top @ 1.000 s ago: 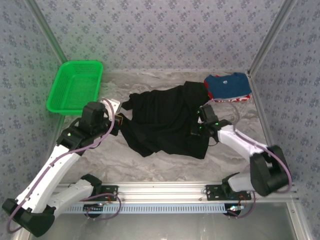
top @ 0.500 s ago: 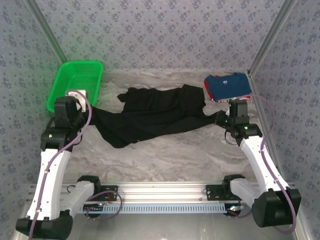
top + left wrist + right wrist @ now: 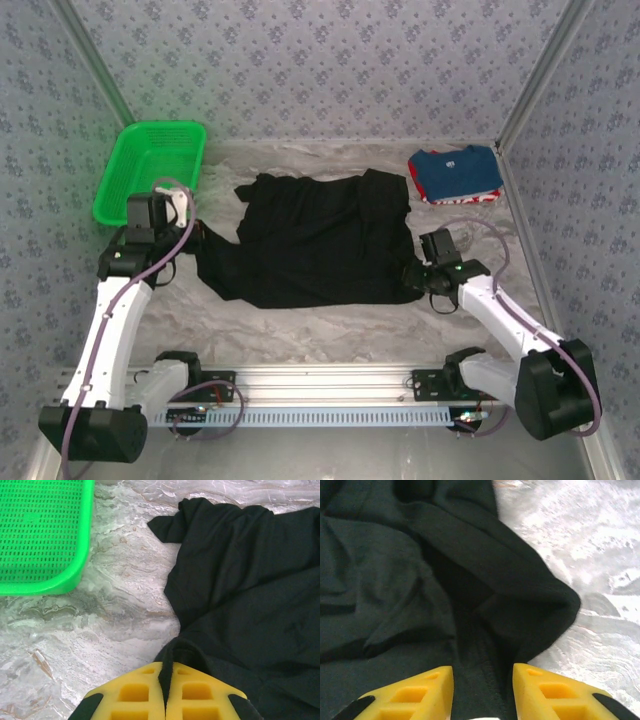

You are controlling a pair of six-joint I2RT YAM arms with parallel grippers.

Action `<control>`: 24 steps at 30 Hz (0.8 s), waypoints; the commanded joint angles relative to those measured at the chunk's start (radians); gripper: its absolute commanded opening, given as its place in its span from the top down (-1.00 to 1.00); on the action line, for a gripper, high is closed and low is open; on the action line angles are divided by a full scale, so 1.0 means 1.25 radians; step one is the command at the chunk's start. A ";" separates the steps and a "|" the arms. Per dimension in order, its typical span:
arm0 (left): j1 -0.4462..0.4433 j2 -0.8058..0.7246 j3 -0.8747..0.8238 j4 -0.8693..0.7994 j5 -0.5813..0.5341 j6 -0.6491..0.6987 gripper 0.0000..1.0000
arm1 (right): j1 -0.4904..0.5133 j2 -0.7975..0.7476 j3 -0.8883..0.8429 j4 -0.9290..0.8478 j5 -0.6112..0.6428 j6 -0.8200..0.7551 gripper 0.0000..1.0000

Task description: Fold the inside-out t-shirt

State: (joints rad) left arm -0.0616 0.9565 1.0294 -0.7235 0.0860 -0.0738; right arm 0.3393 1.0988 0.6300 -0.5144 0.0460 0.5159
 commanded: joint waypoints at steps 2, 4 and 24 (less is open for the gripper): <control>0.025 -0.011 0.006 0.031 0.004 -0.021 1.00 | 0.073 0.044 0.059 -0.051 0.119 -0.036 0.13; 0.035 -0.010 0.007 0.031 0.009 -0.025 1.00 | 0.090 0.084 0.073 -0.054 0.133 -0.039 0.10; 0.048 -0.026 -0.015 0.055 -0.003 -0.030 1.00 | -0.064 0.167 0.080 0.040 -0.042 -0.073 1.00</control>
State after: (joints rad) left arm -0.0147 0.9550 1.0203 -0.6781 0.1047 -0.0986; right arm 0.2996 1.3949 0.7471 -0.4610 0.0711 0.4191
